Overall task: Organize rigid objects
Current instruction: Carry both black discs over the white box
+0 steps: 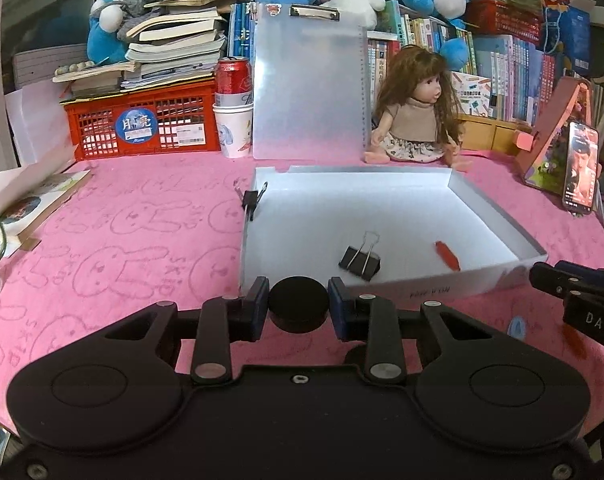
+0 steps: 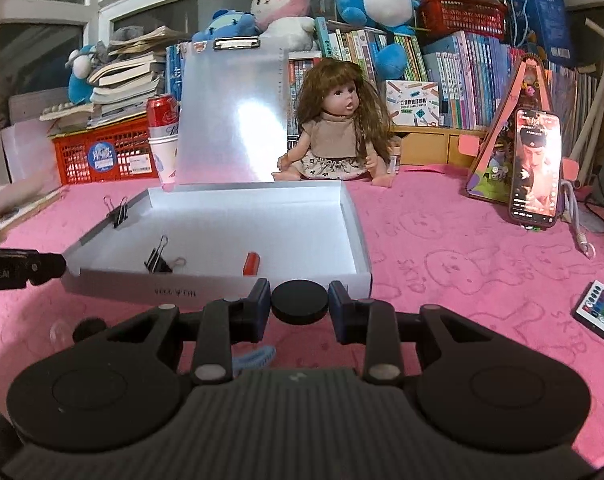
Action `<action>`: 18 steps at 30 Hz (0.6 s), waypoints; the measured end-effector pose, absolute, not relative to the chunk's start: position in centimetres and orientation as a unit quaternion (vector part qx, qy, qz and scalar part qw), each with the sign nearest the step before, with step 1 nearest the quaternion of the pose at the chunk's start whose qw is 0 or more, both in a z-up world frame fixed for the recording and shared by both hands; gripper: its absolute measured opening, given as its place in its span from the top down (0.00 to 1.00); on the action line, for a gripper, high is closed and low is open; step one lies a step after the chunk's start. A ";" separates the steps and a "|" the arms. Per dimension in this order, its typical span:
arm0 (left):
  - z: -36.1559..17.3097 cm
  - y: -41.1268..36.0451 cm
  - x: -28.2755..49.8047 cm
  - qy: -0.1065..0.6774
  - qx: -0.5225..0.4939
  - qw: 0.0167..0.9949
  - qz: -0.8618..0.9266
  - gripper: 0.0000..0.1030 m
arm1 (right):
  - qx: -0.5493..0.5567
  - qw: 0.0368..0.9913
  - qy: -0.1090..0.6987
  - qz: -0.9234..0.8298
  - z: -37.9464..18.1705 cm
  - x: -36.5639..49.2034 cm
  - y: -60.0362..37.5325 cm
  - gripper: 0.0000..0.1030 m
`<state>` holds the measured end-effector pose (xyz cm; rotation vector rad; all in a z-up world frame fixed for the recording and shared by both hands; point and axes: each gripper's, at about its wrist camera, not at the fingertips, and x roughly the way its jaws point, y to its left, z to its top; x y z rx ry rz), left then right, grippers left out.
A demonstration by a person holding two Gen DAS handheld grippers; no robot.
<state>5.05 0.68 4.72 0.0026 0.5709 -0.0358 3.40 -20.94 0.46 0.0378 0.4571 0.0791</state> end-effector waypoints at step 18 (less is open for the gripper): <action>5.6 -1.3 9.5 0.298 -0.006 0.954 -0.024 0.71 | 0.045 0.968 0.243 0.039 1.7 7.2 -21.0 0.65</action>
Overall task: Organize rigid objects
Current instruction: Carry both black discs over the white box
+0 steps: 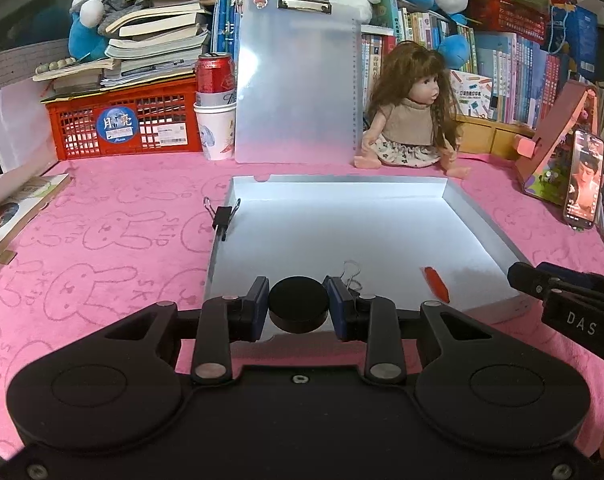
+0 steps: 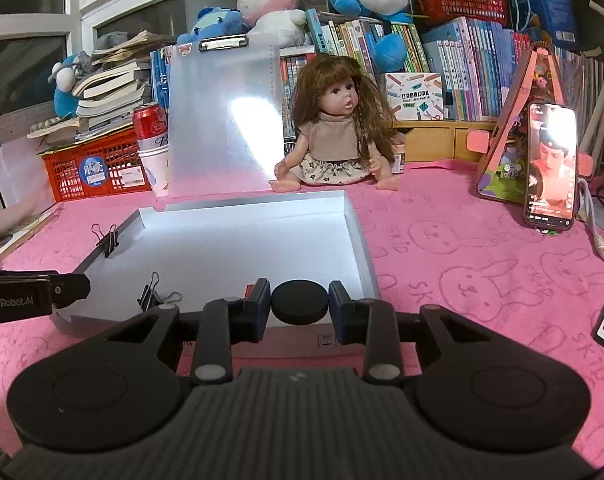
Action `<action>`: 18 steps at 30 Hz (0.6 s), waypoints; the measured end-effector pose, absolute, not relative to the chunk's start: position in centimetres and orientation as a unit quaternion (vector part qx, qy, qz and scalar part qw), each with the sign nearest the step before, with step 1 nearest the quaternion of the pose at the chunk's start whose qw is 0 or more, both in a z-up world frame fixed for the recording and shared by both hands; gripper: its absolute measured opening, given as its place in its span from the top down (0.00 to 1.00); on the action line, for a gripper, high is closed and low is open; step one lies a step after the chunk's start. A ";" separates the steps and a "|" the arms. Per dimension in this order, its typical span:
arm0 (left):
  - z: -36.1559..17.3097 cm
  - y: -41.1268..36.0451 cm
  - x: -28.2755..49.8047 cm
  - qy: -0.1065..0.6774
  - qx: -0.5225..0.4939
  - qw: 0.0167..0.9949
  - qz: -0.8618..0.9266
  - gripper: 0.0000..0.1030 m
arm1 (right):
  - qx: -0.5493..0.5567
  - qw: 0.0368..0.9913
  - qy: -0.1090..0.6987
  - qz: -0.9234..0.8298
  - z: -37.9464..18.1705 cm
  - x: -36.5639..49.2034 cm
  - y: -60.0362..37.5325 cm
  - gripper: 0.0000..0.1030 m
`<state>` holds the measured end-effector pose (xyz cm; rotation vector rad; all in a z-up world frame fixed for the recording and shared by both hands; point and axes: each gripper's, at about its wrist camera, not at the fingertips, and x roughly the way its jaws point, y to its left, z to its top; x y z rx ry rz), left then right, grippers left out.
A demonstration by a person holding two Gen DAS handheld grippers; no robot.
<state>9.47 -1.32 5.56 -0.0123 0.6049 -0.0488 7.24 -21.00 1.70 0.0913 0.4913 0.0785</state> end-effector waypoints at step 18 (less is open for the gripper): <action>4.5 -2.0 14.2 0.329 0.001 0.944 -0.011 0.70 | 0.050 0.960 0.270 0.043 1.7 10.9 -20.6 0.65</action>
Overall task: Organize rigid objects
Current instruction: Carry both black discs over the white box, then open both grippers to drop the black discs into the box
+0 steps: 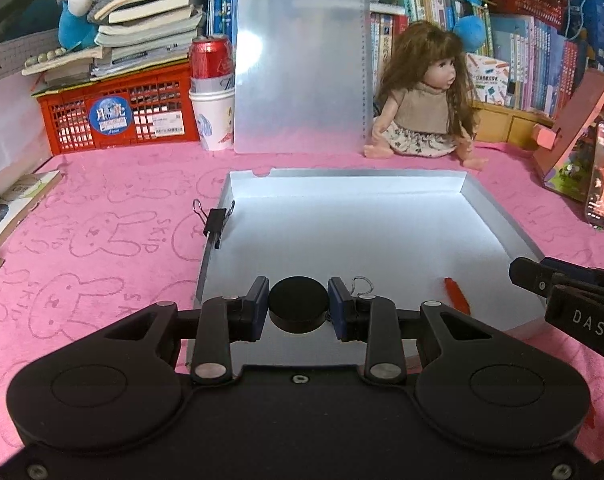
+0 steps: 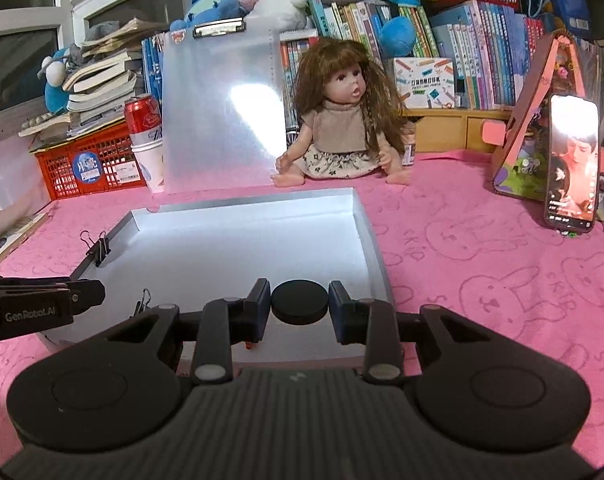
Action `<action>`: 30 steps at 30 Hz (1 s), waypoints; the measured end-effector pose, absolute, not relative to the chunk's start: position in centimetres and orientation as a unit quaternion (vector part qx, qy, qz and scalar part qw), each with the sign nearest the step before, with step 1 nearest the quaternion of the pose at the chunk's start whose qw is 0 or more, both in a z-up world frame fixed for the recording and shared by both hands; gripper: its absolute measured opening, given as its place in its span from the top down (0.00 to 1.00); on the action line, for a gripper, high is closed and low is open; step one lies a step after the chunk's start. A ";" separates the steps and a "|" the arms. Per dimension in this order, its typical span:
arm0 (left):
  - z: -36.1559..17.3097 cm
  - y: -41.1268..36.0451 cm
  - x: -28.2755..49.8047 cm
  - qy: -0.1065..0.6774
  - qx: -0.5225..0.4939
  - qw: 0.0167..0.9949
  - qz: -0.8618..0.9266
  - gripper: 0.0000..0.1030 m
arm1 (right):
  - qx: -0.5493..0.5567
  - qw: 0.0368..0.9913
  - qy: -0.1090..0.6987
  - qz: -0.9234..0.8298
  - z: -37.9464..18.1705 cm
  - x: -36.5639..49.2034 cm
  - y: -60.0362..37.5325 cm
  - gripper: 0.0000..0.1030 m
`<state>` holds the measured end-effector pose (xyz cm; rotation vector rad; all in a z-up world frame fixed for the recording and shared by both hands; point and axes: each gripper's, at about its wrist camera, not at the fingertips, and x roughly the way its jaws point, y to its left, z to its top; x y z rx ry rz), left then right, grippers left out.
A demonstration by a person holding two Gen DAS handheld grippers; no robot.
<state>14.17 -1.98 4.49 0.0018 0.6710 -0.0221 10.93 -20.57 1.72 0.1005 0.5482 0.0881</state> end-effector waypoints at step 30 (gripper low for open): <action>1.2 -2.1 17.2 0.360 0.002 0.933 0.000 0.70 | 0.044 0.943 0.326 0.044 -1.2 15.1 -19.3 0.65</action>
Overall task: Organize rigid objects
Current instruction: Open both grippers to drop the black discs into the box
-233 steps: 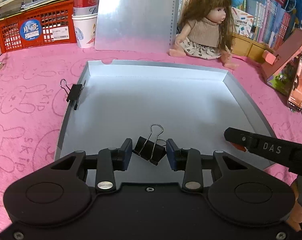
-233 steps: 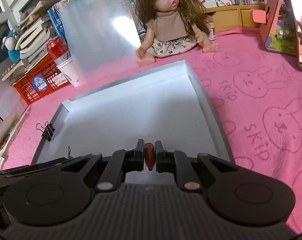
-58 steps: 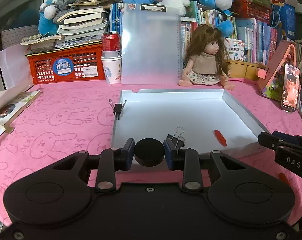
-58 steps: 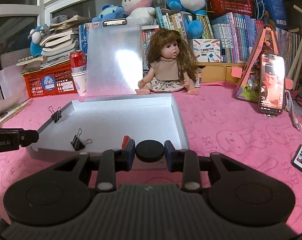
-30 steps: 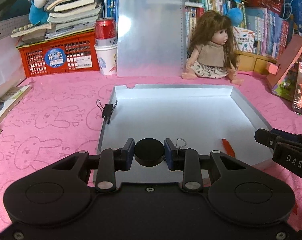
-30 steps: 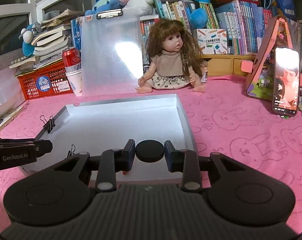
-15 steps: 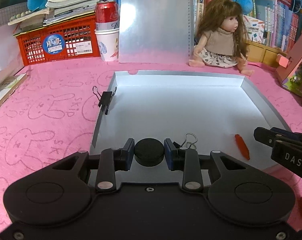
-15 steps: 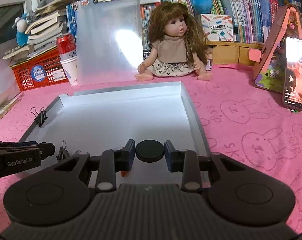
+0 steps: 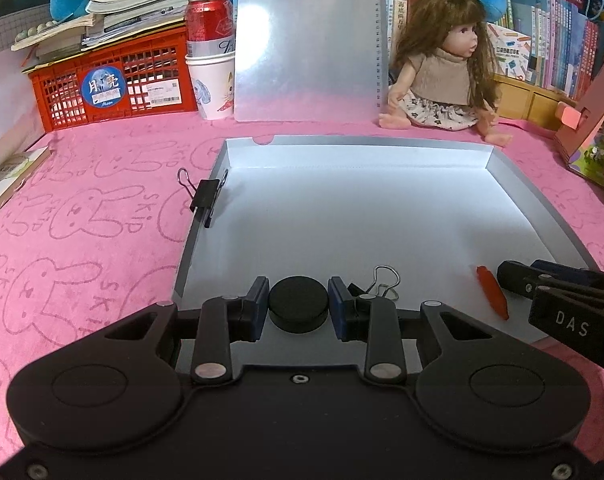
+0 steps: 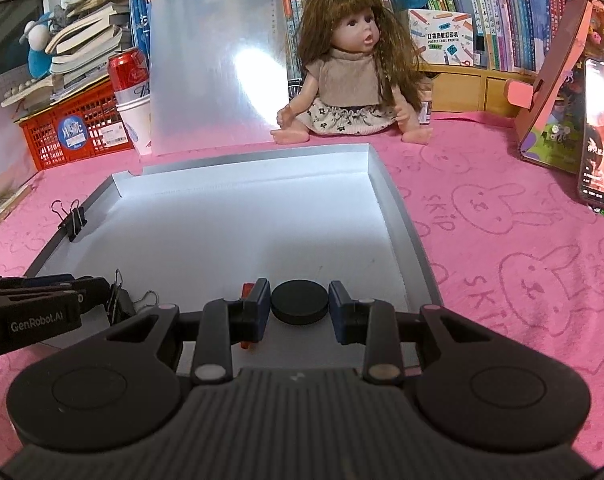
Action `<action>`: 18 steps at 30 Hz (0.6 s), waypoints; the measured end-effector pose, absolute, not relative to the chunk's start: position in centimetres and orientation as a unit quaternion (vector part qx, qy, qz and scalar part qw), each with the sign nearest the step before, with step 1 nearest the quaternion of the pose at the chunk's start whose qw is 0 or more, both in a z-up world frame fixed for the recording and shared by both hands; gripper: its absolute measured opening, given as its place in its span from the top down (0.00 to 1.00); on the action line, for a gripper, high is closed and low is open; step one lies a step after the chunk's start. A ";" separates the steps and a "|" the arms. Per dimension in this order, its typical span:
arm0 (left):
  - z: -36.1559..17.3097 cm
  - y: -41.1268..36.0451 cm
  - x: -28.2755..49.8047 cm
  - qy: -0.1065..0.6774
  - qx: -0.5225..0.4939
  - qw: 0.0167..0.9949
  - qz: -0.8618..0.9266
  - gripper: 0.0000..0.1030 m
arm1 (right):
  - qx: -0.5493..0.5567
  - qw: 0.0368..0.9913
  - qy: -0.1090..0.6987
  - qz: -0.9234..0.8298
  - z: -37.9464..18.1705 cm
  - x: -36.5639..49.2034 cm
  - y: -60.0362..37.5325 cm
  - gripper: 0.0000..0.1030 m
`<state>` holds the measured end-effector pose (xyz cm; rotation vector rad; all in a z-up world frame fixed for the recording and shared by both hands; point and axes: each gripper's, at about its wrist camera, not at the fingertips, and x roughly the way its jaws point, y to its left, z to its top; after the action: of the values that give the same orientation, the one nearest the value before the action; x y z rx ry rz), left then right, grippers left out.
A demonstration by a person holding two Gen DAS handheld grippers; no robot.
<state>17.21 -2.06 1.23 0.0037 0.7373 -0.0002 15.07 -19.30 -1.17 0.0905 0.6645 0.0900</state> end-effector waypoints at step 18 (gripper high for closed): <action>0.8 -2.7 18.3 0.366 0.002 0.931 -0.011 0.69 | 0.042 0.942 0.329 0.047 -1.3 15.9 -19.1 0.61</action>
<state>18.29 -2.66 0.84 0.0043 0.7491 -0.0217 15.85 -19.06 -1.34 0.0849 0.6709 0.0948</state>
